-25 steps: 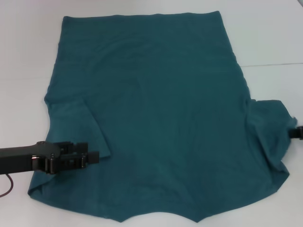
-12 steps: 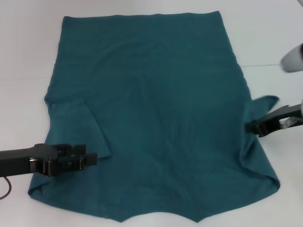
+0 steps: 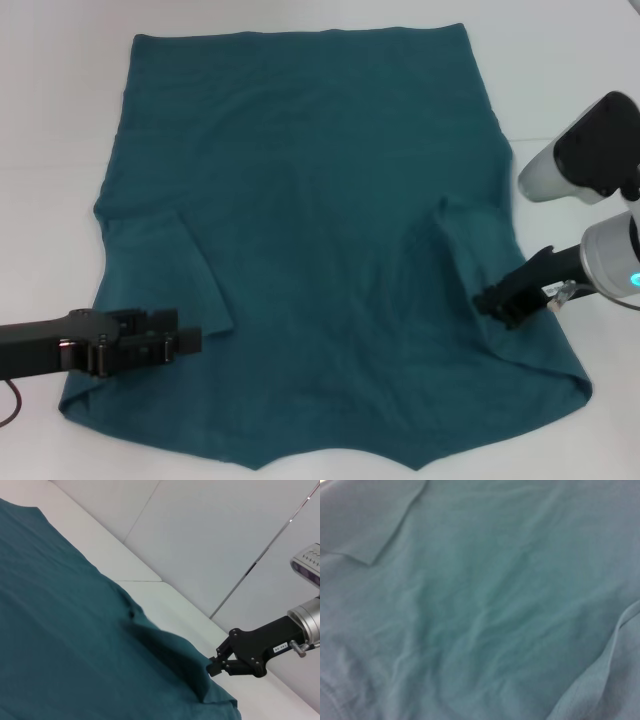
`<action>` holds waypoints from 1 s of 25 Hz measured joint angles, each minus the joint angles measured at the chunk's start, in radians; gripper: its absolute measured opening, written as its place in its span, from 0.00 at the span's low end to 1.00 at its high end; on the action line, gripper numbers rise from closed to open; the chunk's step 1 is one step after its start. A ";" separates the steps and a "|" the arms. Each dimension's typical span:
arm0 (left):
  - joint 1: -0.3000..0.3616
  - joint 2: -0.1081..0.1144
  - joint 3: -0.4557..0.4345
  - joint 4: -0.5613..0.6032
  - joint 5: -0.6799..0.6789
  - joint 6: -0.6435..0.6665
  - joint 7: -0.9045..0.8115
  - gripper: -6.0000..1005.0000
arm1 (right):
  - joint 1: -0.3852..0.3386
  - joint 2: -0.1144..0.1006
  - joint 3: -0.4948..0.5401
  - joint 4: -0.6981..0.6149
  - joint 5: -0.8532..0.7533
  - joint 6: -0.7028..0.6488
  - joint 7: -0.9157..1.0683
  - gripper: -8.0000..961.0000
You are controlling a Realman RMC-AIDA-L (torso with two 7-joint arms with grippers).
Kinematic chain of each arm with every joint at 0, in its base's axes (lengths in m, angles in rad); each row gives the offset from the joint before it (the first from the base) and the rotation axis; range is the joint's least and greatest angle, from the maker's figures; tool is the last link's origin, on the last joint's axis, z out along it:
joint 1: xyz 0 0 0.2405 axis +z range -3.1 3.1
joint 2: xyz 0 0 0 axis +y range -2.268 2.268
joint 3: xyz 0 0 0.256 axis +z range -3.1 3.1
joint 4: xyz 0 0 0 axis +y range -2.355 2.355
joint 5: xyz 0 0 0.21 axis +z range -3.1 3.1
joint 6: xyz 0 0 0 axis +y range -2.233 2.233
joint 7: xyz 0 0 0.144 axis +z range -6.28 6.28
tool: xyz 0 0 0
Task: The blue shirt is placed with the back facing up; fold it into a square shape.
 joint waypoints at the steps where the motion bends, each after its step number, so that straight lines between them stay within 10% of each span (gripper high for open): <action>1: 0.001 0.000 0.000 0.000 0.000 -0.001 0.000 0.68 | 0.000 0.000 0.000 0.000 0.000 0.000 0.000 0.10; 17: 0.012 -0.005 -0.005 0.003 0.000 -0.037 0.001 0.68 | 0.009 -0.006 0.052 0.007 0.009 -0.019 0.059 0.18; 25: 0.027 0.003 -0.055 0.044 0.010 -0.042 -0.002 0.68 | -0.001 -0.007 0.110 0.000 0.078 -0.054 -0.002 0.56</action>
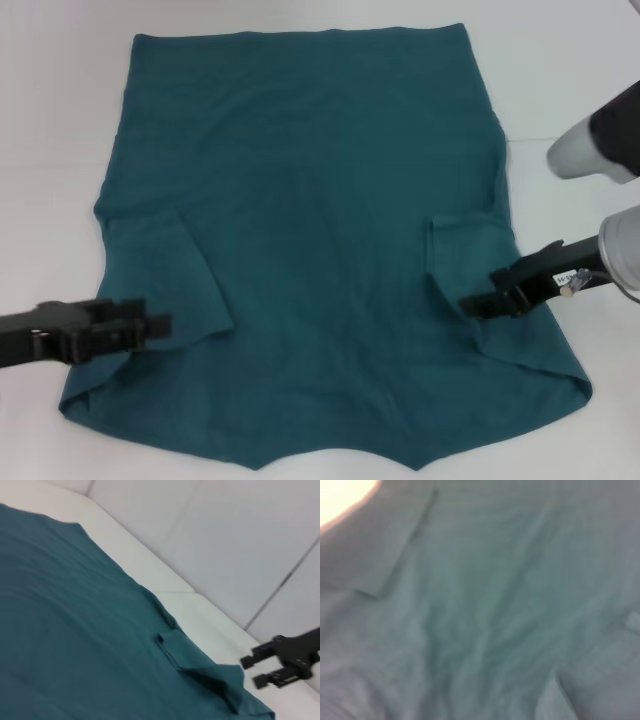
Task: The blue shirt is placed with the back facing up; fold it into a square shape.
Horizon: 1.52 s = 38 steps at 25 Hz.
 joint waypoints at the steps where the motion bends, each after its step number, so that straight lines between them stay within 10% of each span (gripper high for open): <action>1: 0.000 0.000 0.000 0.000 0.000 0.000 0.000 0.68 | 0.000 -0.001 0.047 0.003 0.056 -0.034 -0.053 0.60; 9: 0.035 -0.004 -0.023 0.076 0.002 0.015 -0.014 0.68 | -0.001 -0.006 0.377 0.034 0.278 -0.238 -0.326 0.73; 19: 0.033 -0.005 -0.024 0.071 0.008 0.007 -0.054 0.68 | 0.044 0.002 0.396 0.135 0.112 -0.180 -0.296 0.78; 38: 0.040 -0.008 -0.026 0.056 0.013 -0.018 -0.058 0.67 | 0.057 0.002 0.223 0.218 0.006 0.101 -0.158 0.29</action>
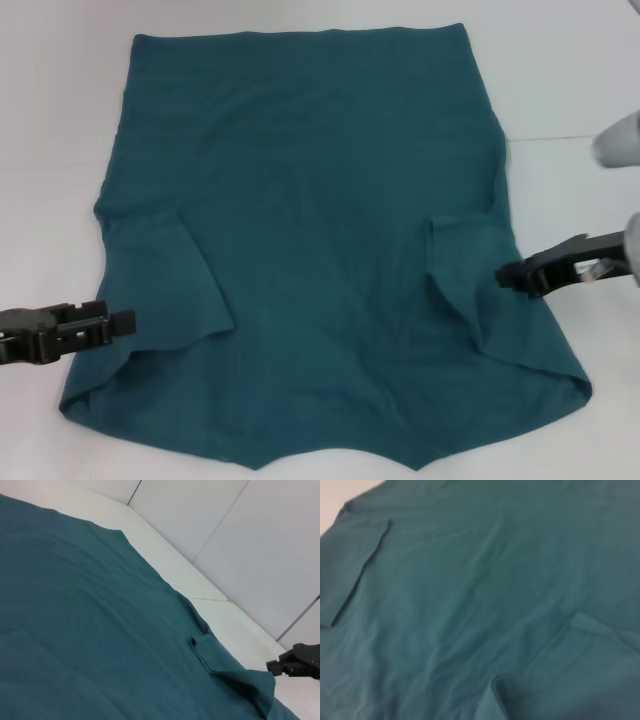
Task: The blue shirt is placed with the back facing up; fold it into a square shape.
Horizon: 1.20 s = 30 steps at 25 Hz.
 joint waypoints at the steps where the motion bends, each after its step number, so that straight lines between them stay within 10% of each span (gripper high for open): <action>1: 0.000 0.000 0.002 -0.003 0.000 -0.005 0.001 0.67 | 0.003 0.001 -0.019 0.009 0.001 0.014 0.000 0.27; 11: -0.003 -0.001 0.006 -0.014 0.000 -0.013 0.004 0.67 | 0.070 0.003 -0.196 0.102 0.039 0.084 -0.008 0.01; 30: 0.002 0.009 -0.001 0.004 0.012 0.000 0.012 0.66 | 0.050 -0.002 -0.188 0.013 0.090 -0.056 -0.040 0.01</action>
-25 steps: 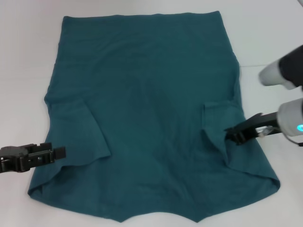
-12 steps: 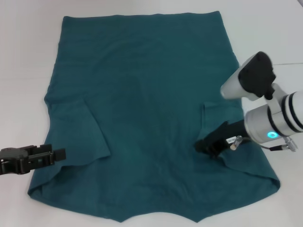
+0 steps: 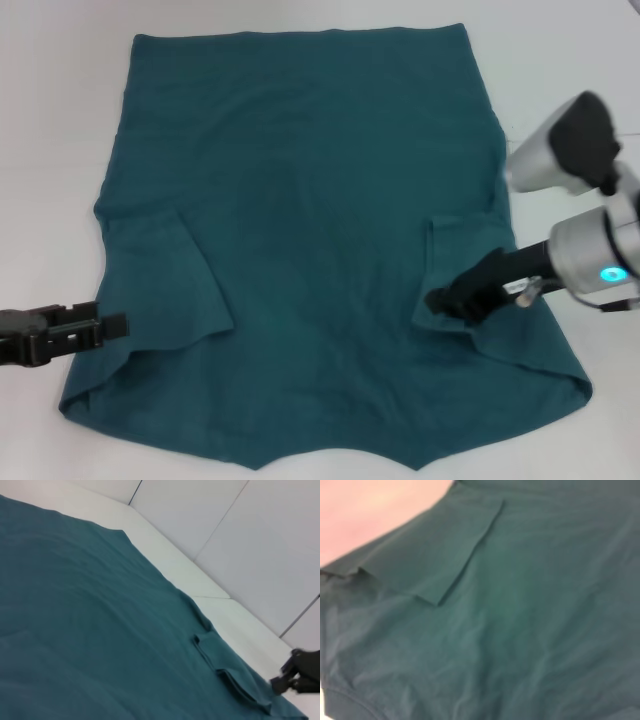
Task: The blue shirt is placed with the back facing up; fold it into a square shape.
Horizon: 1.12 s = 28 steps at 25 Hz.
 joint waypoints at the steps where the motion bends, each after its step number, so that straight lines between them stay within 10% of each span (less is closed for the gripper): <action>1: -0.001 0.002 0.000 0.009 0.010 0.001 -0.005 0.66 | -0.011 0.000 0.011 -0.025 0.004 -0.026 -0.007 0.01; 11: -0.011 0.008 0.004 0.121 0.199 0.026 -0.163 0.66 | -0.058 -0.005 0.084 -0.132 0.079 -0.285 -0.093 0.01; 16: -0.021 0.012 -0.001 0.146 0.250 0.045 -0.310 0.66 | -0.051 -0.002 0.100 -0.130 0.091 -0.345 -0.112 0.12; 24: -0.036 0.007 0.006 0.142 0.359 -0.001 -0.396 0.66 | -0.052 -0.003 0.097 -0.129 0.085 -0.316 -0.113 0.58; 28: -0.048 -0.009 0.010 0.138 0.409 -0.040 -0.397 0.66 | -0.053 -0.002 0.092 -0.122 0.084 -0.304 -0.117 0.58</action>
